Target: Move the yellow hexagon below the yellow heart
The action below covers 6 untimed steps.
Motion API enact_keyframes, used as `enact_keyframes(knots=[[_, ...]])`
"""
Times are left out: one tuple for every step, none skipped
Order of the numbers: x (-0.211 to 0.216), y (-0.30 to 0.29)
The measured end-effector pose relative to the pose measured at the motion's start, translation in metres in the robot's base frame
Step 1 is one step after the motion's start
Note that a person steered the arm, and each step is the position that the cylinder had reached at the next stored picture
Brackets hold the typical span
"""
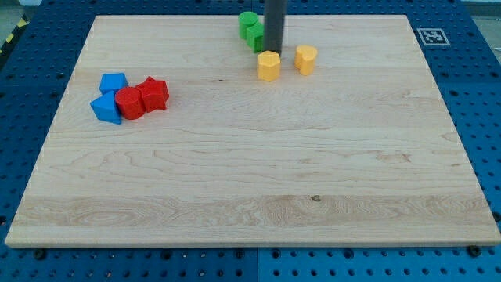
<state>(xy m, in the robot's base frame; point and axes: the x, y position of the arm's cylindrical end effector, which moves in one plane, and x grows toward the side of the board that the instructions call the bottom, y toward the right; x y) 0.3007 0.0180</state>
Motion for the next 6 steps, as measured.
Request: enact_keyframes(knots=[[0.007,-0.035],[0.022,-0.043],[0.037,-0.031],[0.040,-0.005],[0.040,0.022],[0.040,0.049]])
